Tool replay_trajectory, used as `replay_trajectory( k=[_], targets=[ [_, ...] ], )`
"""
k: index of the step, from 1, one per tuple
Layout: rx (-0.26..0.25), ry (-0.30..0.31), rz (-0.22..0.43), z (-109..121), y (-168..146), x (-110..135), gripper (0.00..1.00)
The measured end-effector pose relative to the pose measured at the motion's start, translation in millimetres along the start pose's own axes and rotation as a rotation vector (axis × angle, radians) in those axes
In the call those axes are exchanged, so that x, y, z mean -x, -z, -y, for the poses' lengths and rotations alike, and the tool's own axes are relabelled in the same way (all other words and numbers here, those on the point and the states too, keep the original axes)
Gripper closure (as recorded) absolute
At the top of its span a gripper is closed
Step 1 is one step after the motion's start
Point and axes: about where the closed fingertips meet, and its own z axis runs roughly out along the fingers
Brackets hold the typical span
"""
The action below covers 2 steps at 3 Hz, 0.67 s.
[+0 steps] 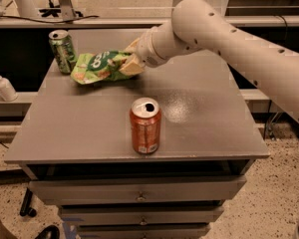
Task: Move green rice chip bag near green can
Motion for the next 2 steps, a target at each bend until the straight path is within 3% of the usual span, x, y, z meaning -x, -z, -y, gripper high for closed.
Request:
replay_trajectory(
  k=[2],
  targets=[
    [0.007,0.000,-0.007,2.1,-5.6,-2.5,0.15]
  ],
)
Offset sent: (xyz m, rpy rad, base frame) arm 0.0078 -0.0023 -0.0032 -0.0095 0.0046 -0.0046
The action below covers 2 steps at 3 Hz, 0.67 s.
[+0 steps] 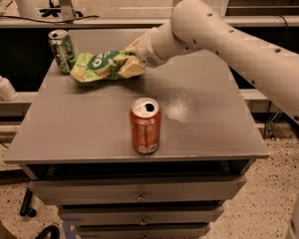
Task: Move green rice chip bag near green can
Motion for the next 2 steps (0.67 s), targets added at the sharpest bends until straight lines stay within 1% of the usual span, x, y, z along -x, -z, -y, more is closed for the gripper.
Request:
replay_trajectory(
  k=[1,2],
  targets=[
    [0.007,-0.003,-0.003,-0.7,-0.8,-0.5,0.00],
    [0.012,-0.012,-0.013,0.4,7.0,-0.4,0.00]
  ],
)
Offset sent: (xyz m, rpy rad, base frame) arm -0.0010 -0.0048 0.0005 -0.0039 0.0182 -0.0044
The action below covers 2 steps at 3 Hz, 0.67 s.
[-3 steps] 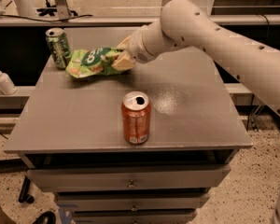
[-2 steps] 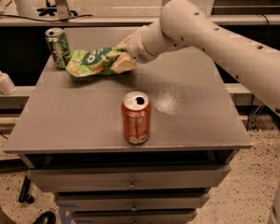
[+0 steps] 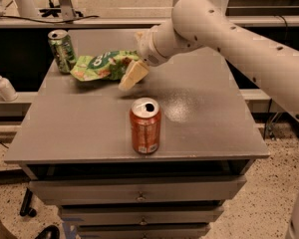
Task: Move green rice chip bag near green can
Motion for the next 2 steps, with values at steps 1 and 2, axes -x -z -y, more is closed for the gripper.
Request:
replay_trajectory(
  k=[1,2],
  targets=[
    [0.004,-0.033,0.003,9.5,30.6,-8.0,0.00],
    [0.005,-0.059,0.017,22.5,77.5,-20.4,0.00]
  ],
)
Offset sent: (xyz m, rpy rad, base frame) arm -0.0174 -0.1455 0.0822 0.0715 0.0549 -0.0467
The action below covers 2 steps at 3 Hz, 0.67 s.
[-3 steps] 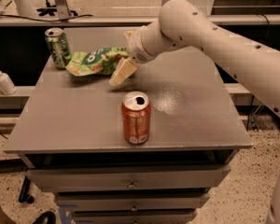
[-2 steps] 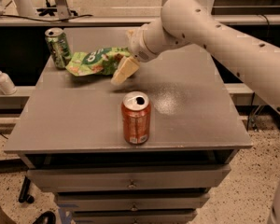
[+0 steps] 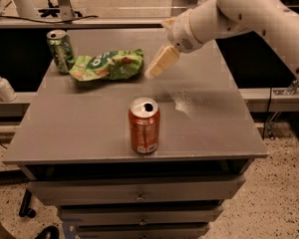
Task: Move green rice chip bag near green can
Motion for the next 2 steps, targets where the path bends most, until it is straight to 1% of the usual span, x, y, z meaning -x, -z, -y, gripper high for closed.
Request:
replay_trajectory(
  k=[1,2],
  targets=[
    [-0.001,-0.003,0.031,14.0,59.2,-13.1,0.00],
    [0.006,0.005,0.038,14.2,64.2,-7.4,0.00]
  ],
)
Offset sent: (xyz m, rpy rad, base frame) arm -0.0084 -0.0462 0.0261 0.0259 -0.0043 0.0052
